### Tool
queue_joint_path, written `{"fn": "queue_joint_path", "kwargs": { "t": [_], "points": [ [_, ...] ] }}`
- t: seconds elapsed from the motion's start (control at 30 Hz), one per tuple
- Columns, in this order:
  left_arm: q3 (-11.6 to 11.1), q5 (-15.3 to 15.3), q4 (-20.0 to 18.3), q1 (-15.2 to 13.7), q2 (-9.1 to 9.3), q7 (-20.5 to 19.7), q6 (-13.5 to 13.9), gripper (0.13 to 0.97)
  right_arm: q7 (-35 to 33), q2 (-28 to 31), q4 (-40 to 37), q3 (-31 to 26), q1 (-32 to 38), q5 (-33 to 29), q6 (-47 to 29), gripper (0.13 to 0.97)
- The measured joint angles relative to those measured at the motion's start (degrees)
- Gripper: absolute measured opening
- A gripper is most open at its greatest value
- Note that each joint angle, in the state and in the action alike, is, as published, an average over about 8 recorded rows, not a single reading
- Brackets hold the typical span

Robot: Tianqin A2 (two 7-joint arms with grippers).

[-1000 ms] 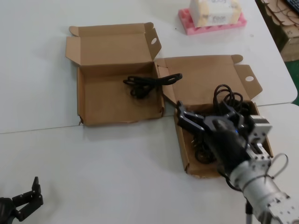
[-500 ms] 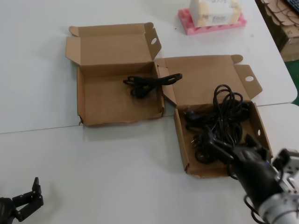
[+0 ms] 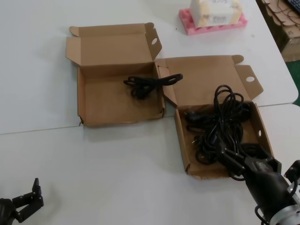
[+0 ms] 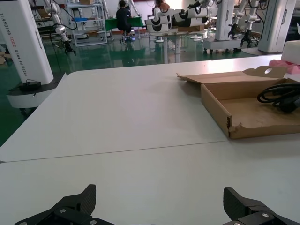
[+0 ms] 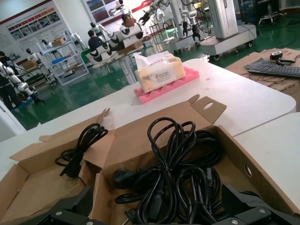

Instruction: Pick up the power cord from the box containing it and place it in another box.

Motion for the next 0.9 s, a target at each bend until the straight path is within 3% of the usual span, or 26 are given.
{"fn": "queue_joint_path", "kwargs": {
  "t": [0.9],
  "points": [
    [0.0,0.0,0.0,0.0,0.0,0.0,0.0,0.966,0.0,0.0,0.0,0.0,0.0,0.0,0.0,0.966]
  ]
}}
